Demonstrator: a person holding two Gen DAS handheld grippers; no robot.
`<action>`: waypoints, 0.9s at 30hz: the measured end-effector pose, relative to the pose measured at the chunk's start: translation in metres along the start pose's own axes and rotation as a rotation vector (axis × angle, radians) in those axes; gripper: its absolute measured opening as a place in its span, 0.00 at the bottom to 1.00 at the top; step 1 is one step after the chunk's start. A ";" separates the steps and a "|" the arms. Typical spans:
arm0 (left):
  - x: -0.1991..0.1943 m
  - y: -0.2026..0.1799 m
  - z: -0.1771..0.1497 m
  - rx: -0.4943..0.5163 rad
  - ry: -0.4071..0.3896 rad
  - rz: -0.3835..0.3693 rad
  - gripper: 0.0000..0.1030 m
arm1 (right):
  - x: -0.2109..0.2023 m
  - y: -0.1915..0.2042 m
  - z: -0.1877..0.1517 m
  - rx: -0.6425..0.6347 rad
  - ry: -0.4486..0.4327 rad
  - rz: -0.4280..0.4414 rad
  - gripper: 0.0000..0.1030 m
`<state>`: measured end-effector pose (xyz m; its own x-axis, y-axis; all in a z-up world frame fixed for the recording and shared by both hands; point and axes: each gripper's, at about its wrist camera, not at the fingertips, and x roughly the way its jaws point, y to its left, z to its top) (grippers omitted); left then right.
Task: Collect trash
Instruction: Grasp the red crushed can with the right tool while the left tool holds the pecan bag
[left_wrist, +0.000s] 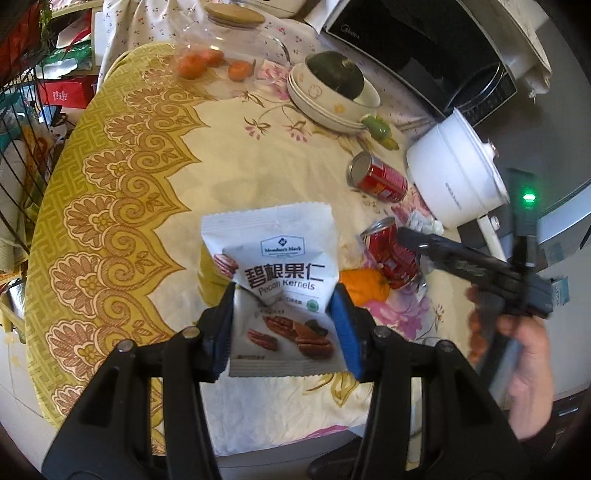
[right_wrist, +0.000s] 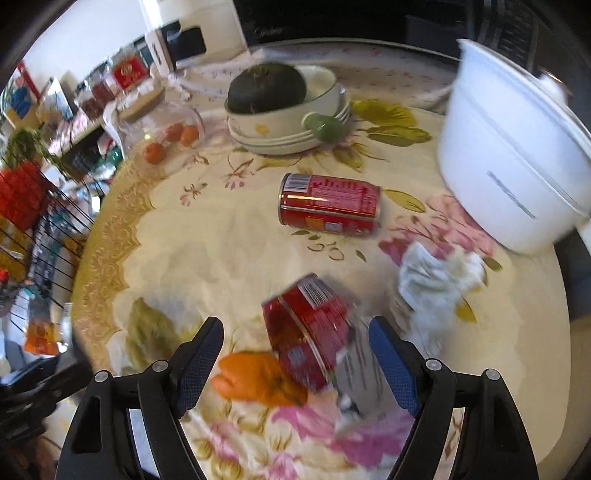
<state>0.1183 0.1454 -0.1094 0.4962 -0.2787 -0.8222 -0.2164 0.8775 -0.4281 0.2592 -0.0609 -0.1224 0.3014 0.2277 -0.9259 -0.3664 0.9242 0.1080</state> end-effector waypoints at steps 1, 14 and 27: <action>-0.001 0.000 0.001 -0.006 -0.003 -0.004 0.49 | 0.005 0.002 0.002 -0.013 0.008 -0.015 0.80; 0.000 -0.001 0.009 -0.039 0.005 -0.032 0.49 | 0.047 0.014 0.007 -0.161 0.066 -0.170 0.70; 0.000 -0.009 0.006 -0.045 0.010 -0.080 0.49 | 0.027 0.004 0.014 -0.096 0.087 -0.141 0.66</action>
<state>0.1252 0.1393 -0.1038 0.5049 -0.3513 -0.7884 -0.2138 0.8341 -0.5085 0.2786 -0.0468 -0.1414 0.2804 0.0665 -0.9576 -0.4092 0.9107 -0.0565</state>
